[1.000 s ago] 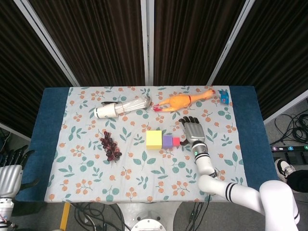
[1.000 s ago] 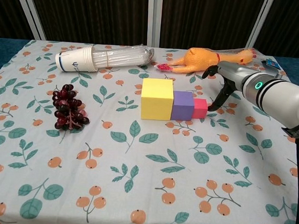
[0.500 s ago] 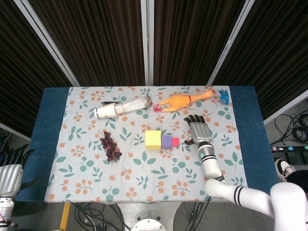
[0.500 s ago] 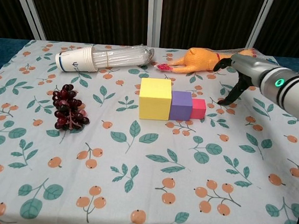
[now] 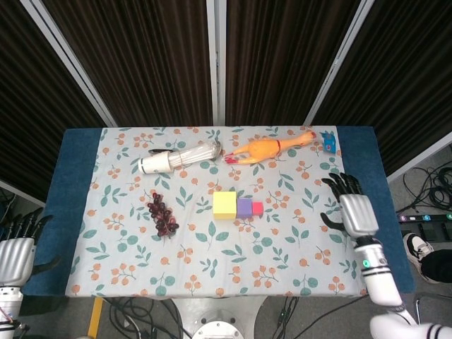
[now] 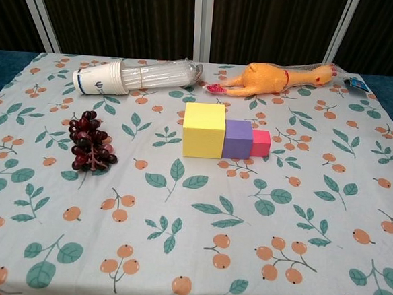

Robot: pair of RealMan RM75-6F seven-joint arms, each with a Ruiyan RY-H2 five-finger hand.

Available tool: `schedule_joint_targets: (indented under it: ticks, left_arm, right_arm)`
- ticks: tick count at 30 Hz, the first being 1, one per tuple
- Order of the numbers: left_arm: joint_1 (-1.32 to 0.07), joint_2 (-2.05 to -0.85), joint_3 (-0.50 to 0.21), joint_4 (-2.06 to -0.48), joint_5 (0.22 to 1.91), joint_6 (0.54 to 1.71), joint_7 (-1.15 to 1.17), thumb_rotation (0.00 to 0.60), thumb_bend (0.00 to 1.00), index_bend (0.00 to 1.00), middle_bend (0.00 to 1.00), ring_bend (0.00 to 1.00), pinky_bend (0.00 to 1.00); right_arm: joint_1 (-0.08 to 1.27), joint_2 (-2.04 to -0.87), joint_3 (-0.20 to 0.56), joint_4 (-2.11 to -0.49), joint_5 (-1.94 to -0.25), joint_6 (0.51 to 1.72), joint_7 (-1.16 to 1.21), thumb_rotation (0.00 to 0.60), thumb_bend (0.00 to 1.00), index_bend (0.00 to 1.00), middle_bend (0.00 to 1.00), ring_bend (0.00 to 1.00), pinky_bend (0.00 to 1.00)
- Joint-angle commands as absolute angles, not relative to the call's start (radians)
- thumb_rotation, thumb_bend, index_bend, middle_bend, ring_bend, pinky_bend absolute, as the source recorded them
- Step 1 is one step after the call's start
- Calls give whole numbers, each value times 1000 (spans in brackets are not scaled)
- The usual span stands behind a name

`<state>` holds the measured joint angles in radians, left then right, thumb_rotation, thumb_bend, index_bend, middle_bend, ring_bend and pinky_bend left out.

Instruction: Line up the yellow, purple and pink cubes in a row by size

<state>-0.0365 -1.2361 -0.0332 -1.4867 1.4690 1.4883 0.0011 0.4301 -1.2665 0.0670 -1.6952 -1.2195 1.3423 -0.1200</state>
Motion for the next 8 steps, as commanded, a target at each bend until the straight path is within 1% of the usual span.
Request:
schedule_joint_targets:
  ticks: [1,3,8]
  left_arm:
    - [-37,-1235,-35,-1496,1468,1492,11,600,159,230,164,103,55]
    - [-35,-1233,-36,-1504,1467,1498,17,600,159,230,164,103,55]
    - [-31,-1233,-41,-1513,1463,1508,29,600,159,231,164,103,55]
  right_arm:
    - [276,-1188,-23,-1720,-1366,1509,24,600,191,151,88,0,0]
    - [235,-1172,-42,-1715,-1398,1548,53,600,190,151,90,0,0]
    - [165,-1166,-57,-1695,-1466,1631,88,600,191,151,90,0,0]
